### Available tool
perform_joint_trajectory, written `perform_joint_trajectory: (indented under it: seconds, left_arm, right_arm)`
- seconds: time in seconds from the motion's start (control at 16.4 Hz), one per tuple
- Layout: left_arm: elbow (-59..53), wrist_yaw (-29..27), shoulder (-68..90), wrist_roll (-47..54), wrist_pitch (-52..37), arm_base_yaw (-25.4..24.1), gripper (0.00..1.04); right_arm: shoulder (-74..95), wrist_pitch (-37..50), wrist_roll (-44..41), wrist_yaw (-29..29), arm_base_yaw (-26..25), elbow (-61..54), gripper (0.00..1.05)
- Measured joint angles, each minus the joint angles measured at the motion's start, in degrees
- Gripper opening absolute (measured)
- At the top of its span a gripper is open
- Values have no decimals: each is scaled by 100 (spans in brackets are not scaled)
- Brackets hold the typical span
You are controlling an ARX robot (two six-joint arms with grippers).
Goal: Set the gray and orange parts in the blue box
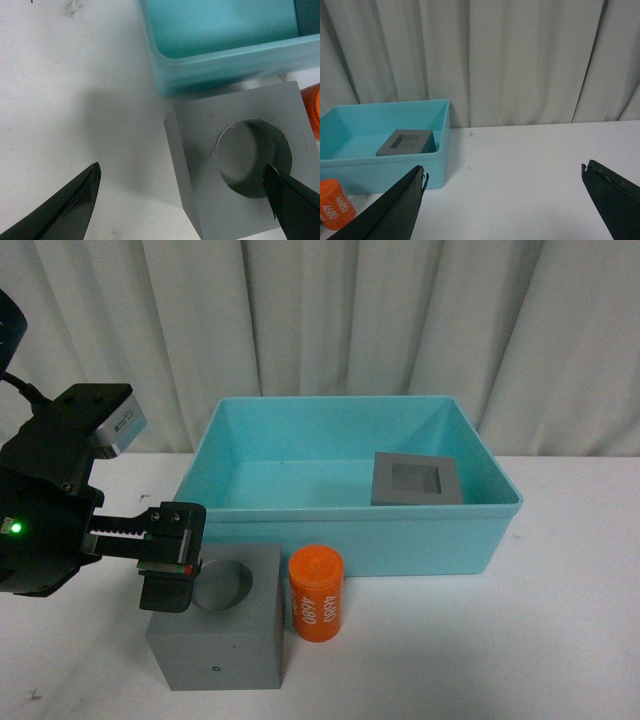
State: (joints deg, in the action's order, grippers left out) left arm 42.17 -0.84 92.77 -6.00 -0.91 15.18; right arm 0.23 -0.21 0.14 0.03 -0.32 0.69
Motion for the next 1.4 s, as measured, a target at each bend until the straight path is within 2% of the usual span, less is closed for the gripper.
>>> perform_joint_trajectory:
  seconds: [0.3, 0.67, 0.73, 0.85, 1.04, 1.1, 1.16, 1.4]
  left_arm:
    - [160, -345, 800, -162, -328, 15, 98]
    - [299, -407, 1005, -367, -435, 236, 98]
    - [306, -455, 1005, -365, -424, 317, 88]
    - [332, -444, 1008, -361, -385, 393, 57]
    - [337, -452, 1005, -310, -382, 382, 29]
    - [339, -415, 984, -302, -369, 341, 23]
    - [337, -389, 944, -282, -308, 304, 21]
    - [-2, -361, 323, 70, 166, -79, 21]
  right_arm:
    - [0, 0, 0, 0, 0, 0, 98]
    - [0, 0, 0, 0, 0, 0, 98]
    - [0, 0, 0, 0, 0, 0, 98]
    - [0, 0, 0, 0, 0, 0, 98]
    - [0, 0, 0, 0, 0, 0, 98]
    - [0, 0, 0, 0, 0, 0, 98]
    - [0, 0, 0, 0, 0, 0, 98]
    - [0, 0, 0, 0, 0, 0, 98]
